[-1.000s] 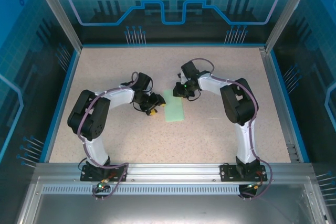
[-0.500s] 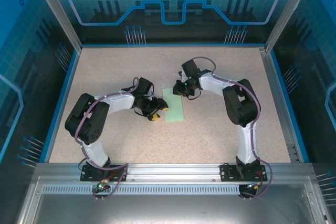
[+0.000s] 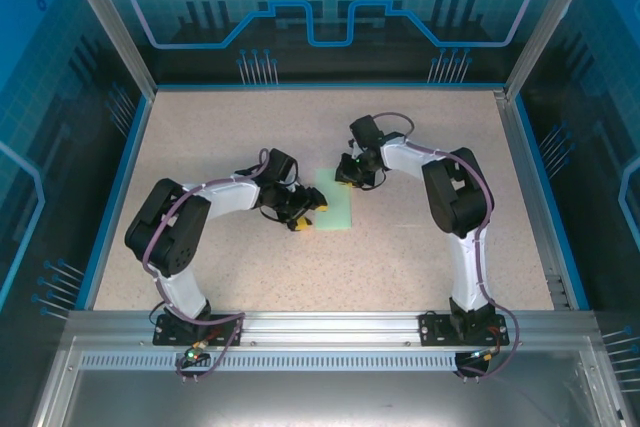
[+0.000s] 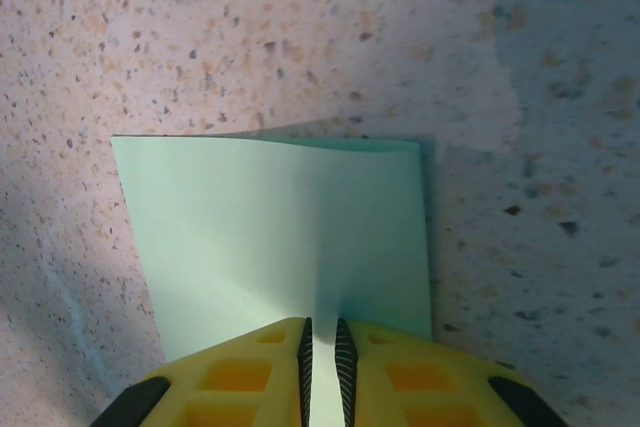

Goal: Fold a paper plane with a square sheet of paper (pick it up from the middle)
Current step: Fold the triangle a second time at the center of the table.

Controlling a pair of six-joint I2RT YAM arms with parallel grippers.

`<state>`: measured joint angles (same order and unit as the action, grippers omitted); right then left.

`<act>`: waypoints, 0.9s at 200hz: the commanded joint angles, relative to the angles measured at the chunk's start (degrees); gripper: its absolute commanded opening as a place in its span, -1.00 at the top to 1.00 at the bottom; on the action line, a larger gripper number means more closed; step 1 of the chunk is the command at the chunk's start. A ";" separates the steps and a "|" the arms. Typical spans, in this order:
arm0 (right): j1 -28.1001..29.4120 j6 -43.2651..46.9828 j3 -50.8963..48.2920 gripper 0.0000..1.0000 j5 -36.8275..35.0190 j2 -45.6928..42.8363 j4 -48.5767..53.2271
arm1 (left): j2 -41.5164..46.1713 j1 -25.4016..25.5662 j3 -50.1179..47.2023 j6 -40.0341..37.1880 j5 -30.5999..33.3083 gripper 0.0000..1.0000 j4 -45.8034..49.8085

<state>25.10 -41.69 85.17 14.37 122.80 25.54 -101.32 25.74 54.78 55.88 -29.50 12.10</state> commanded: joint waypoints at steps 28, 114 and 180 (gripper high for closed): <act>-1.35 -2.73 -1.49 0.62 0.24 3.14 3.20 | -1.84 1.05 1.10 0.53 -1.55 -0.30 1.46; -2.31 -1.79 -3.43 0.56 7.87 0.56 -3.30 | -4.41 1.90 3.28 -0.34 -1.87 -0.33 2.00; -2.25 -1.89 -4.35 0.57 8.29 1.47 -3.79 | -4.33 2.04 4.26 -0.57 -3.44 -0.33 0.94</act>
<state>23.14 -43.53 82.32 21.71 122.61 20.69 -104.75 27.20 57.41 55.59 -30.22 13.15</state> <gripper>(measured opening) 0.216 0.665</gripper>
